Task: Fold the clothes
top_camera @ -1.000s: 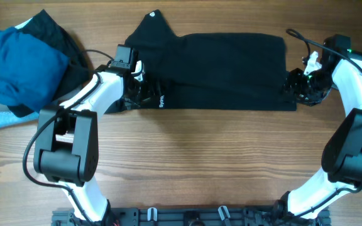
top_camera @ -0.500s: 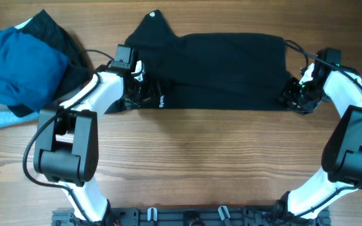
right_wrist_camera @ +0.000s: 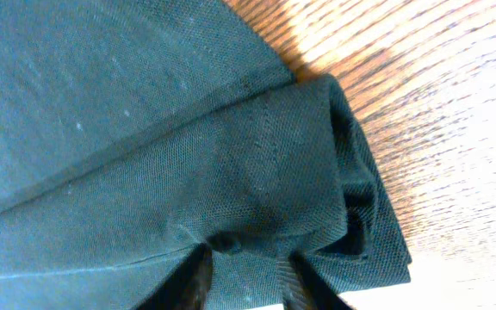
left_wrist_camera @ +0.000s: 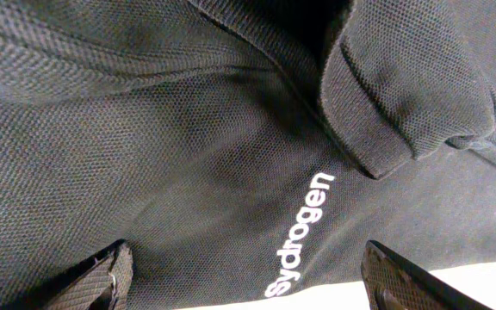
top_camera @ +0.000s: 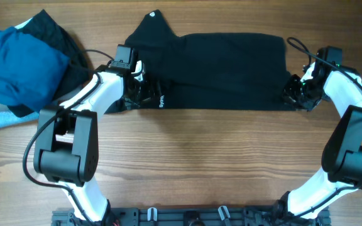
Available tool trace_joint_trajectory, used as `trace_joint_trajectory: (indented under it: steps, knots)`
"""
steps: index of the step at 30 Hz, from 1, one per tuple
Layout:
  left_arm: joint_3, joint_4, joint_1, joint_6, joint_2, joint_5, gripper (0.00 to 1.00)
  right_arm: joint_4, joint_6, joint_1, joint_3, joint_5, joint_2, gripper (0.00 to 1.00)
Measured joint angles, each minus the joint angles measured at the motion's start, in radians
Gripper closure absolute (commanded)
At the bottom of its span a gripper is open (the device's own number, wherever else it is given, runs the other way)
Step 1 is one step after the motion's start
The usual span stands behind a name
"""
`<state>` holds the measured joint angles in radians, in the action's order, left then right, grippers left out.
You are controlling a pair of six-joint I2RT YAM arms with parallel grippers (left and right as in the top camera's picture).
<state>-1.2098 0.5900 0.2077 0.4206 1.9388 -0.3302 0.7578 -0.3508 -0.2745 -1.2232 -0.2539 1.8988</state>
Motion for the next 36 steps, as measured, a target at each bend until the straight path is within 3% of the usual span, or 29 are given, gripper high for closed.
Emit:
trace_joint_trajectory:
  steps: [2,12,21,31,36]
  knots:
    - [0.000,0.000,0.000,0.000,0.000,0.000,0.14,-0.002,-0.015,0.000,0.000,0.002,0.000,0.95]
    - [0.000,0.000,0.000,0.000,0.000,0.000,0.15,-0.024,-0.032,0.000,0.000,0.012,0.000,0.96]
    - [0.000,0.001,0.000,0.000,0.000,0.000,0.15,-0.303,-0.138,0.000,-0.028,-0.025,0.003,0.96]
    - [0.000,0.002,0.000,0.000,0.000,0.000,0.14,-0.210,-0.127,0.000,-0.030,-0.046,0.004,0.95]
    - [0.000,0.004,0.000,-0.005,0.000,0.000,0.14,-0.063,0.003,0.000,-0.029,-0.013,0.004,0.87]
